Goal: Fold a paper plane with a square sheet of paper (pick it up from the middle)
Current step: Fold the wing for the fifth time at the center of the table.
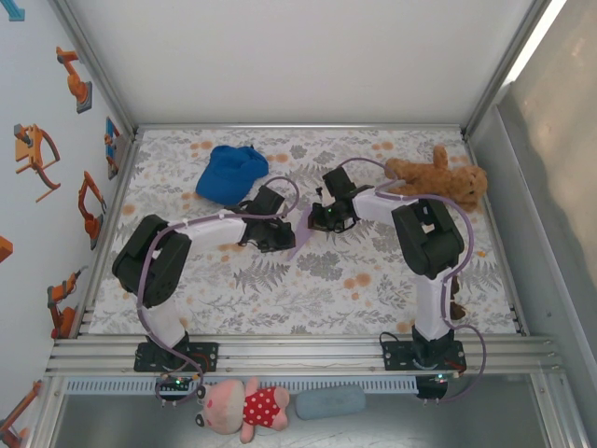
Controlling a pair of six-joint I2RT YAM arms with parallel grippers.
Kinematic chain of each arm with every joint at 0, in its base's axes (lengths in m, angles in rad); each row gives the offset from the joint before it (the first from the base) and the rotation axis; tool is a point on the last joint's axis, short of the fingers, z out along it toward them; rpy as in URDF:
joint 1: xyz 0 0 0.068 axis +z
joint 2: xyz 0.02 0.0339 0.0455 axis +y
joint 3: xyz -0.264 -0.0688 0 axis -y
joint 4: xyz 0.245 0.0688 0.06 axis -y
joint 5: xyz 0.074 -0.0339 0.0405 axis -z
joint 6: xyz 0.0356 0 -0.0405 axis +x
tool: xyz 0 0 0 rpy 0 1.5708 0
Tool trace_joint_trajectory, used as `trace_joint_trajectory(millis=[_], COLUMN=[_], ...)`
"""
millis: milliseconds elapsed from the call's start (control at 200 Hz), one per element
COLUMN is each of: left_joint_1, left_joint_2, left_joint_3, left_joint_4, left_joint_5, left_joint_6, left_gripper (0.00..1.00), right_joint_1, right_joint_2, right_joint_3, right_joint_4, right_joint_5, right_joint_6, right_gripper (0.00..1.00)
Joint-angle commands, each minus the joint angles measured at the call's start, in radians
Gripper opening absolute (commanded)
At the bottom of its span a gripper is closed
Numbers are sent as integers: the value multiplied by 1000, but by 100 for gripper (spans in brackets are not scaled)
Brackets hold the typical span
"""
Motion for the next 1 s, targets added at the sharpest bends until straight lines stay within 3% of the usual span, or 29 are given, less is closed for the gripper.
trace_joint_trajectory(millis=[0,195,511,997], left_joint_1=[-1,-18,-20,-29], left_joint_2=[-62,10,132,168], left_joint_3=[1,21,74,27], left_joint_4=[34,137,147,31], left_joint_5=[-46,17,44,61], left_joint_6=[-39,-102,-132,-122], left_gripper=[17,13,8,6], right_joint_1=[-13,-16,-21,-31], right_joint_2=[22,21,12,29], right_joint_3=[-49,-50,-62,-66], right_joint_4=[-47,-35,-14,-17], right_joint_5=[54,43,29,46], right_joint_6=[-17,-15,-12,-1], right_gripper=[8,6,5,4])
